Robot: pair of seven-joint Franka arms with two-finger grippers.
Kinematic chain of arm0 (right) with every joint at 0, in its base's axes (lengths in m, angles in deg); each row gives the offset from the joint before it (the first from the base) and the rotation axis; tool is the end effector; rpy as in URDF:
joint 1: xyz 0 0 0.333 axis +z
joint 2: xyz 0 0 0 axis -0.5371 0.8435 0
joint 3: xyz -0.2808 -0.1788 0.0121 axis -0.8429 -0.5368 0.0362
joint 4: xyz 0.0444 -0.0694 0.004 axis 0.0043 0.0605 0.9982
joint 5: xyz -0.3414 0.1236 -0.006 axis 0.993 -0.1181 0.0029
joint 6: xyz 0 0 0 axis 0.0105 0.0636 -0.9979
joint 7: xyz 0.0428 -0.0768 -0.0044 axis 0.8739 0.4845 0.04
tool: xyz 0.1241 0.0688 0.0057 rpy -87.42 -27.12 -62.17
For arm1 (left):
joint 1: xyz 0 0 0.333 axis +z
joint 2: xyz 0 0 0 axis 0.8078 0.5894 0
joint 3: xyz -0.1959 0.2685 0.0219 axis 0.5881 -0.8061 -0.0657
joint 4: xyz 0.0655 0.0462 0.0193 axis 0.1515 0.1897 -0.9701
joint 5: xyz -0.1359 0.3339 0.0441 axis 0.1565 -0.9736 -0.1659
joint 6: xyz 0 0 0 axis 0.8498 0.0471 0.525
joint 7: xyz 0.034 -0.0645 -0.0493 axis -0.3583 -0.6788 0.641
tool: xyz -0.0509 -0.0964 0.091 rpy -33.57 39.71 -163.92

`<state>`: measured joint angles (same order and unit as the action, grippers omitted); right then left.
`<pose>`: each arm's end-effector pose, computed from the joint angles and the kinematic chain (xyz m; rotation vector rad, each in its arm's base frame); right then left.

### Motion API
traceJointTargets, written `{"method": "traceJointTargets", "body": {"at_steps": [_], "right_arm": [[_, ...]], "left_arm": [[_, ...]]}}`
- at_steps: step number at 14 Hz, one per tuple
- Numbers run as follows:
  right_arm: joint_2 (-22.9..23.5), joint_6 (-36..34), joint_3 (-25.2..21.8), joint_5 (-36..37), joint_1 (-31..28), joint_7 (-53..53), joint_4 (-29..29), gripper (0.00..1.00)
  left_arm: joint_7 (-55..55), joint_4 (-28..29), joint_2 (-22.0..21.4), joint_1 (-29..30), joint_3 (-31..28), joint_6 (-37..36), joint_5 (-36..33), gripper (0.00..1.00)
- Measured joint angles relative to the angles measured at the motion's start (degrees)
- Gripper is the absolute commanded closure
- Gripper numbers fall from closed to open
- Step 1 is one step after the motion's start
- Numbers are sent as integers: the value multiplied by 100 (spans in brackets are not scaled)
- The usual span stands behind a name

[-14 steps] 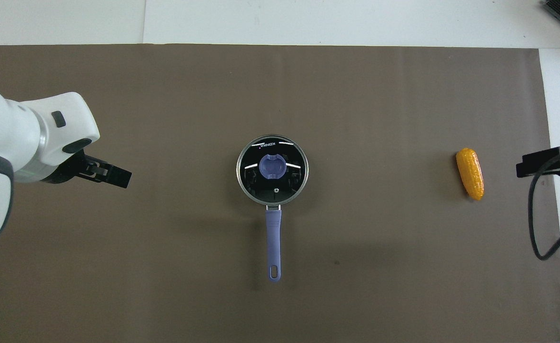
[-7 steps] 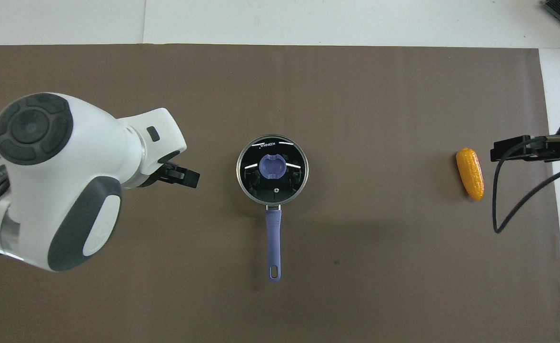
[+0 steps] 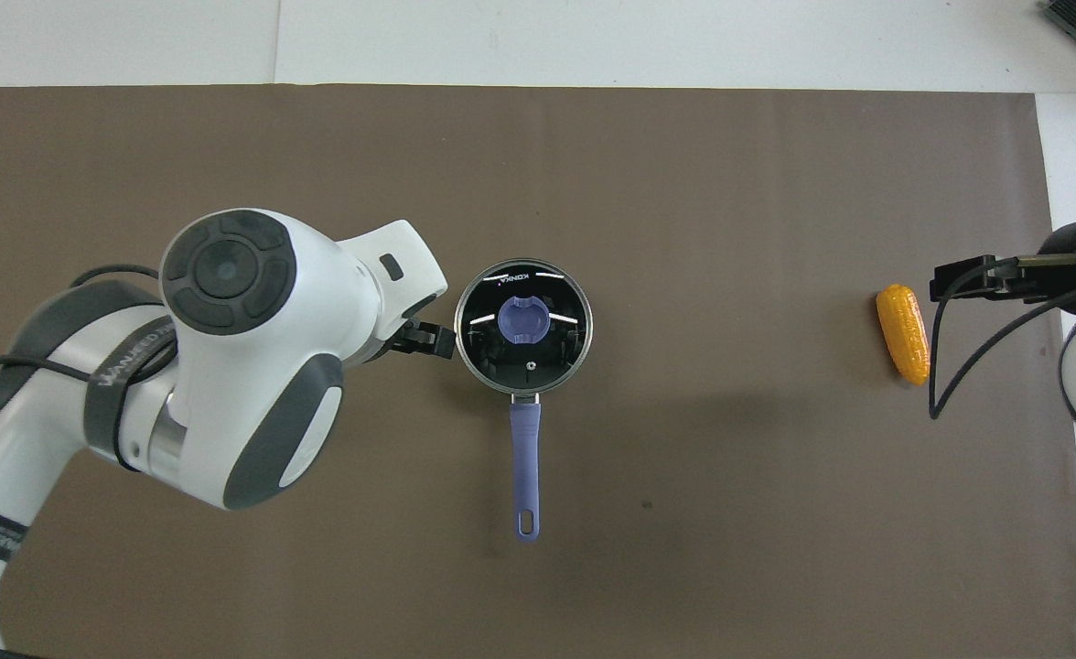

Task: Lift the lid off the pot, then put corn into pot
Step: 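Reach the left gripper to the pot lid while the right gripper reaches the corn, then grasp the lid knob with the left gripper while the right gripper grasps the corn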

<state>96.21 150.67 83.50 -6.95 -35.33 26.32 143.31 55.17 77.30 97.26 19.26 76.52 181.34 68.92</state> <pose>0.5788 -0.0652 0.4554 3.1233 -0.0735 0.0683 0.4931 -0.3425 0.4321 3.0647 -0.3409 0.1225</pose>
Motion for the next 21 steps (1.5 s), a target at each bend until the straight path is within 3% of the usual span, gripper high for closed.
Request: {"method": "traceJointTargets", "body": {"at_steps": [3, 6, 9, 15, 21], "right_arm": [[288, 288, 1, 0, -44, -209, 128, 0], [567, 1134, -4, 0, -193, -798, 453, 0], [893, 1386, -11, 0, -426, -926, 744, 0], [958, 1470, 14, 0, -426, -1061, 978, 0], [1115, 2118, 11, 2, -428, -1867, 1060, 0]], "left_arm": [[-473, -388, 296, -223, -4, 52, -4, 0], [-587, -931, 610, -396, -8, -136, -5, 0], [-664, -1165, 869, -473, -10, -164, -5, 0], [-680, -1222, 990, -472, -64, -203, -5, 0], [-1058, -2039, 1786, -473, -75, -761, -5, 0]]}}
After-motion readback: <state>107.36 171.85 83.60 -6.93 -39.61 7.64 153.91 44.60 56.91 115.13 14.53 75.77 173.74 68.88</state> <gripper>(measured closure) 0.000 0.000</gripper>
